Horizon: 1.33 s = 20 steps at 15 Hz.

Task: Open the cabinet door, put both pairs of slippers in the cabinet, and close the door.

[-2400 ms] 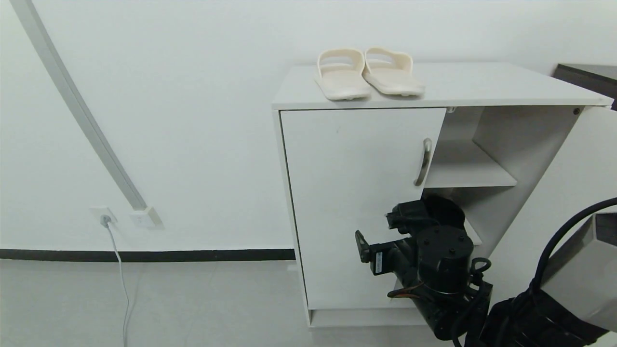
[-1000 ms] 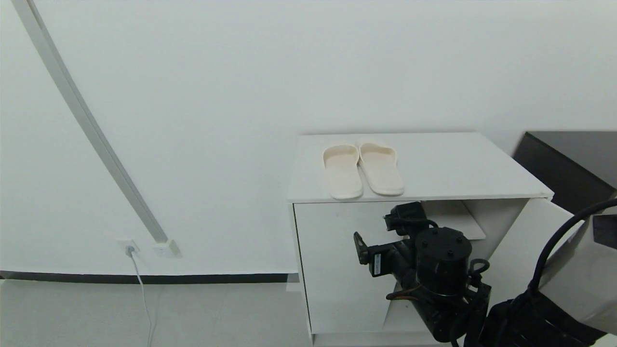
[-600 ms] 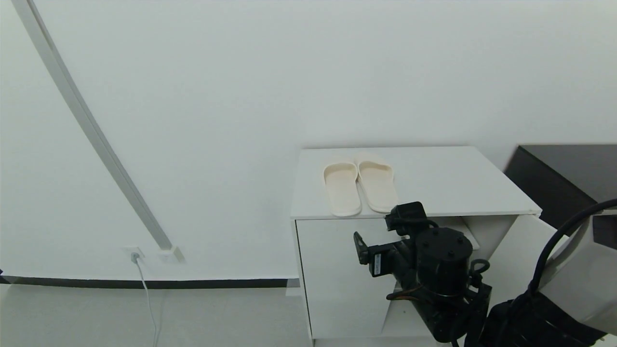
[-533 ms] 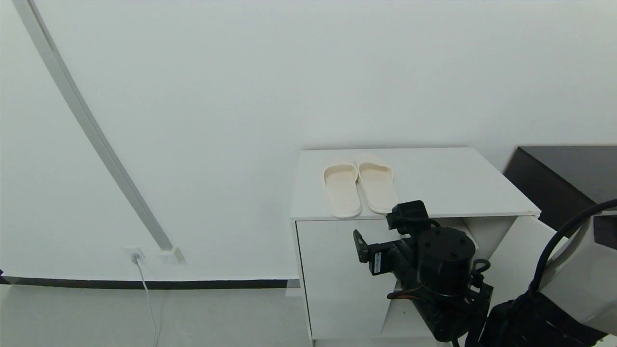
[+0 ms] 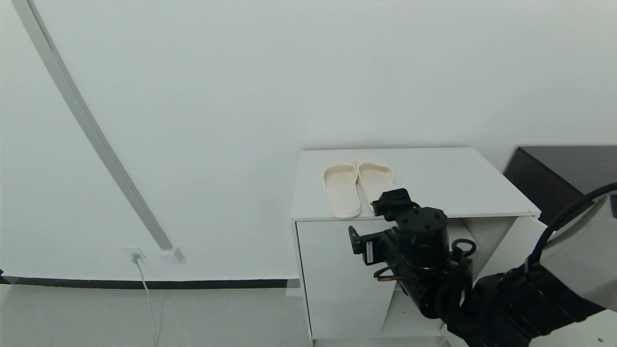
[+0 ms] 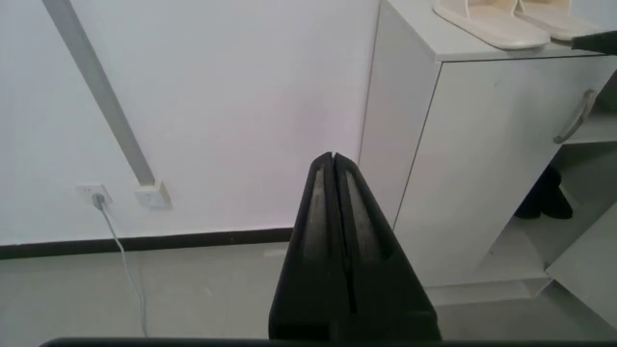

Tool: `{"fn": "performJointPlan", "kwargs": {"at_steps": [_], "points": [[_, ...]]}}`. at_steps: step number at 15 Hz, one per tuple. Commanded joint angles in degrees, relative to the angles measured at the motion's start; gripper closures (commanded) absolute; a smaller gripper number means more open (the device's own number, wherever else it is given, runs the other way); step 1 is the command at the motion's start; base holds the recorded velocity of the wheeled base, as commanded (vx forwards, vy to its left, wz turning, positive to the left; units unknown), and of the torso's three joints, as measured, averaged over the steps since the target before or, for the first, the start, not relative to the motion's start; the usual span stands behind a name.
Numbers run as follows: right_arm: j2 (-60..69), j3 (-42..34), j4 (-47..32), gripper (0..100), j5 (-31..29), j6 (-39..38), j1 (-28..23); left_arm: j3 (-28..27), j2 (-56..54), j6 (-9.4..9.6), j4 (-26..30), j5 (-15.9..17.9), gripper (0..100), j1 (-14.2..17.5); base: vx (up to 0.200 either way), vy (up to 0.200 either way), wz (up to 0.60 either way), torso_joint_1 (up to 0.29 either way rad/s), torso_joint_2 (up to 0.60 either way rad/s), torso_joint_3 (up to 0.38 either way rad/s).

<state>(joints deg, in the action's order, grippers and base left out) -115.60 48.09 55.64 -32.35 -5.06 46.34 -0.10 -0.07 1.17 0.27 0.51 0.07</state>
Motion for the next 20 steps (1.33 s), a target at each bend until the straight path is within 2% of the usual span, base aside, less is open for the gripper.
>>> {"fn": "performJointPlan", "kwargs": {"at_steps": [1, 2, 4, 11, 13, 16, 20], "points": [[3.28, 7.81, -8.35, 0, 0.01, -2.85, -0.19, 0.01, 0.07, -0.03, 0.0, 0.02, 100, 0.01, 0.0, 0.0, 0.0, 0.0, 0.0, 0.0], [3.98, 12.46, -15.82, 0, -0.08, -5.31, -0.19, 0.01, 0.07, -0.03, 0.0, 0.02, 100, 0.01, 0.0, 0.0, 0.0, 0.0, 0.0, 0.0], [3.63, 14.93, -18.37, 0, -0.08, -6.02, -0.19, 0.01, 0.07, -0.03, 0.0, 0.1, 100, 0.01, 0.2, 0.0, 0.0, 0.0, 0.0, 0.0], [2.14, 11.23, -17.49, 0, -0.08, -7.51, -0.19, 0.01, 0.07, 0.06, 0.08, 0.19, 100, 0.01, 0.2, 0.0, 0.0, 0.005, 0.0, 0.003], [-0.41, 9.21, -13.19, 0, 0.01, -7.42, -0.37, 0.01, 0.07, 0.06, 0.08, 0.19, 100, 0.01, 0.0, 0.0, 0.0, 0.0, 0.0, 0.0], [-5.42, 11.67, -10.11, 0, 0.1, -6.54, -1.86, 0.01, 0.07, -0.03, 0.08, 0.19, 100, 0.01, 0.0, 0.0, 0.0, 0.0, 0.0, 0.0], [-10.78, 19.5, -10.11, 0, 1.15, -4.78, -4.15, 0.01, 0.07, -0.03, 0.0, 0.1, 100, 0.01, 0.0, 0.0, 0.0, 0.0, 0.0, 0.0]]}}
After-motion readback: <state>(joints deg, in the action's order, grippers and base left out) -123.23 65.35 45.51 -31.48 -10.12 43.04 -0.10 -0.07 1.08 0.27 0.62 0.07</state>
